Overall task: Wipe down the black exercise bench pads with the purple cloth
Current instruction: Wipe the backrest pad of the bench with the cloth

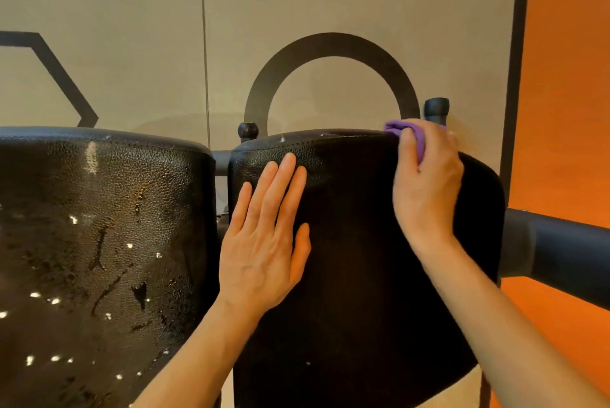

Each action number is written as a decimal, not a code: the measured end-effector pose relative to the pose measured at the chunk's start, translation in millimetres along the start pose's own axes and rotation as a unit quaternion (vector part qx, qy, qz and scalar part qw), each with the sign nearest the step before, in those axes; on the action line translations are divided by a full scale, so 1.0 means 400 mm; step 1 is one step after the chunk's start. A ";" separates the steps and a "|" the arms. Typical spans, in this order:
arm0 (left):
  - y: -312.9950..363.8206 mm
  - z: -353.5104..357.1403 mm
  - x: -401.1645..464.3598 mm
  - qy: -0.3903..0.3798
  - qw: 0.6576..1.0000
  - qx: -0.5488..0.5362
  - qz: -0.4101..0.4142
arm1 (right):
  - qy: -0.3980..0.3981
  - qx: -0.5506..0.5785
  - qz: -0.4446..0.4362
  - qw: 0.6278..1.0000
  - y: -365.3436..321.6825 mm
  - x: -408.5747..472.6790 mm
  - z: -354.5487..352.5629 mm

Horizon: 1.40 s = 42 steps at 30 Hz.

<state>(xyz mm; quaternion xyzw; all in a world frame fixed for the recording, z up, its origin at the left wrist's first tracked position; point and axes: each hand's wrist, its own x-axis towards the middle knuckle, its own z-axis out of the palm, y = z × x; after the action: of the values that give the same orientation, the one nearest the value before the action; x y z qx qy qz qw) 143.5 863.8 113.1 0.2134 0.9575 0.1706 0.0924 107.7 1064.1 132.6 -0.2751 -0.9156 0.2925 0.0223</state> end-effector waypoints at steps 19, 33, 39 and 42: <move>-0.001 0.000 -0.001 0.011 1.000 0.009 0.008 | -0.115 0.029 -0.095 0.988 0.049 0.022 -0.061; 0.017 0.015 -0.015 0.060 0.985 -0.058 -0.154 | -0.152 0.029 -0.111 0.982 -0.090 0.011 -0.023; 0.007 0.023 -0.010 0.051 0.985 -0.061 -0.152 | -0.292 0.002 -0.293 0.910 -0.149 0.026 0.047; 0.006 0.023 -0.012 0.046 0.987 -0.060 -0.141 | -0.250 0.018 -0.209 0.945 -0.096 0.043 -0.025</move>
<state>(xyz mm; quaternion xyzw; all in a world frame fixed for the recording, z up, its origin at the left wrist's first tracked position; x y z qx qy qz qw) 150.9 866.3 106.0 0.0621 0.9693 0.2226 0.0845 76.2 1052.2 159.9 0.0048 -0.9231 0.3574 -0.1420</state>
